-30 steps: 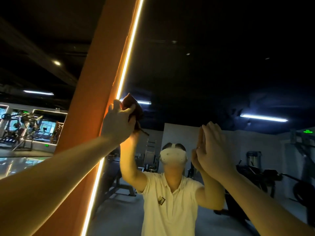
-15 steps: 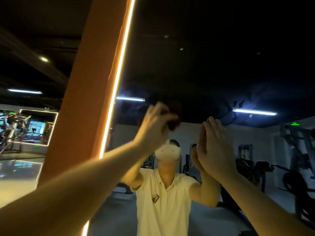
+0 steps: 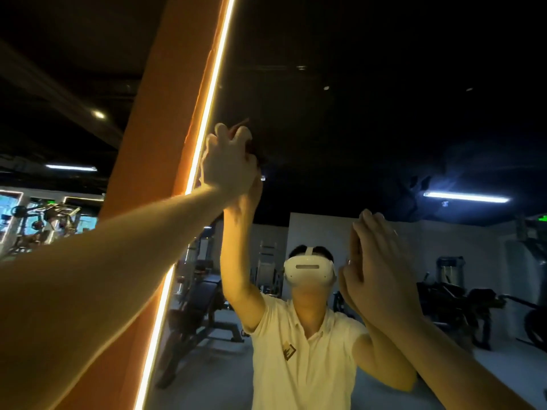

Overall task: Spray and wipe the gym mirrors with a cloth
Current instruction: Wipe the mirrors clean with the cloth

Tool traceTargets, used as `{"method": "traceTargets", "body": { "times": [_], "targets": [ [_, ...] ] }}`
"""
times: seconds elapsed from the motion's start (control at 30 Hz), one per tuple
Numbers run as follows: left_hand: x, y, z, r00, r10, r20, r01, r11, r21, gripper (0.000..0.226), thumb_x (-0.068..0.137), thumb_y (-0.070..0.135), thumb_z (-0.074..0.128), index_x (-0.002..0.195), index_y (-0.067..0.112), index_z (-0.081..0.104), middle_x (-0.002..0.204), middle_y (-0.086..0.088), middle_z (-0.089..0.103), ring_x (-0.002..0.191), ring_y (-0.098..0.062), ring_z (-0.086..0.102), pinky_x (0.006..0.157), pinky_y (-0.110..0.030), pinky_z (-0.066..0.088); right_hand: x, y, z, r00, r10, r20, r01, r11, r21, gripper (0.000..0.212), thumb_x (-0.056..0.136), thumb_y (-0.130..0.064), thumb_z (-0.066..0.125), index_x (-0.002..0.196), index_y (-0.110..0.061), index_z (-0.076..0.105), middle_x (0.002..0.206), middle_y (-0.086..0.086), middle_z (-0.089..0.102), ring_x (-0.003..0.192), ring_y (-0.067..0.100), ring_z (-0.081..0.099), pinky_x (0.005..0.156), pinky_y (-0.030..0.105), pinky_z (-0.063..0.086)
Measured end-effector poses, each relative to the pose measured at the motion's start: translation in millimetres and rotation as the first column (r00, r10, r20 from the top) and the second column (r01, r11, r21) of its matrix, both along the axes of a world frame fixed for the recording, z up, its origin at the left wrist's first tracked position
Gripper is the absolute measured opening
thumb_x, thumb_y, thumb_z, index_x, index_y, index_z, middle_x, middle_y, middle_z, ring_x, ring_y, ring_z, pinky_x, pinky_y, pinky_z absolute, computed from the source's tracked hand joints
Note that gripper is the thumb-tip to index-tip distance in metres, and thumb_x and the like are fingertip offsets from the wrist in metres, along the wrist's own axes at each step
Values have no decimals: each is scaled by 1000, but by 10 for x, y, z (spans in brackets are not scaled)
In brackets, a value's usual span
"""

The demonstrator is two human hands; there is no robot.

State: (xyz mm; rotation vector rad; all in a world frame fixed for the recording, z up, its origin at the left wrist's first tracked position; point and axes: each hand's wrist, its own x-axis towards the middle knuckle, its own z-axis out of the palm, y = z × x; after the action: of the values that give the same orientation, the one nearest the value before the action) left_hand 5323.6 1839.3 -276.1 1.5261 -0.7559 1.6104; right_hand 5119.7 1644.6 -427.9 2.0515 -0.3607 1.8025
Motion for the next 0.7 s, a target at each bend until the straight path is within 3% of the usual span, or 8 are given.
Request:
{"method": "traceTargets", "body": {
  "times": [0.17, 0.27, 0.33, 0.37, 0.43, 0.5, 0.57, 0.7],
  "targets": [
    [-349, -265, -1441, 953, -199, 229, 90, 906, 413, 38, 87, 30, 68, 119, 24, 50, 125, -9, 50, 104, -27, 57, 75, -35, 54, 93, 147, 73, 999, 43, 30, -43, 999, 27, 65, 88, -14, 73, 147, -4, 48, 163, 17, 35, 153, 35, 29, 122, 53, 26],
    [-204, 28, -1837, 878, -218, 425, -174, 683, 709, 47, 81, 45, 78, 120, 28, 56, 118, -5, 61, 98, -20, 61, 79, -31, 57, 192, 188, 120, 998, 49, 33, -49, 999, 6, 60, 89, -17, 67, 145, -4, 50, 161, 17, 39, 152, 36, 29, 123, 54, 23],
    [-7, 211, -1543, 816, -169, 553, -376, 572, 729, 46, 79, 47, 79, 117, 29, 60, 114, -7, 63, 96, -23, 63, 78, -32, 56, 223, 154, 130, 998, 48, 49, -47, 999, -28, 59, 88, -18, 65, 144, -3, 52, 158, 18, 42, 151, 37, 31, 123, 55, 23],
    [86, 272, -1295, 795, -129, 593, -417, 594, 688, 40, 81, 46, 76, 113, 27, 62, 111, -9, 61, 92, -25, 62, 75, -32, 53, 228, 129, 131, 998, 48, 50, -46, 998, -40, 59, 89, -17, 67, 144, -3, 52, 158, 19, 42, 151, 38, 31, 123, 56, 23],
    [233, 314, -711, 832, -2, 555, -348, 778, 524, 28, 86, 36, 63, 109, 19, 65, 106, -15, 56, 89, -33, 59, 70, -35, 50, 234, 63, 109, 998, 38, 44, -35, 997, -71, 58, 91, -16, 67, 145, -3, 51, 159, 18, 41, 152, 37, 30, 123, 57, 23],
    [280, 298, -229, 947, 82, 311, -170, 949, 266, 28, 87, 20, 54, 113, 12, 61, 115, -22, 52, 101, -42, 55, 74, -48, 55, 232, 3, 79, 999, 13, 40, -9, 994, -107, 57, 95, -21, 58, 148, -5, 47, 162, 17, 38, 153, 35, 27, 124, 56, 23],
    [233, 178, -78, 996, 63, 61, -66, 996, 63, 29, 90, 13, 54, 119, 11, 59, 125, -24, 51, 114, -44, 51, 88, -51, 52, 222, -28, 47, 1000, -19, 23, 22, 992, -123, 59, 96, -27, 47, 151, -6, 43, 164, 16, 35, 155, 33, 24, 125, 54, 21],
    [64, -15, -668, 993, -14, 116, 2, 995, 100, 33, 85, 25, 43, 110, 10, 58, 112, -21, 51, 97, -36, 52, 80, -44, 47, 256, 55, -27, 998, -64, 21, 65, 995, -70, 64, 97, -32, 33, 155, -5, 39, 166, 18, 30, 156, 34, 21, 126, 55, 19]
  ]
}}
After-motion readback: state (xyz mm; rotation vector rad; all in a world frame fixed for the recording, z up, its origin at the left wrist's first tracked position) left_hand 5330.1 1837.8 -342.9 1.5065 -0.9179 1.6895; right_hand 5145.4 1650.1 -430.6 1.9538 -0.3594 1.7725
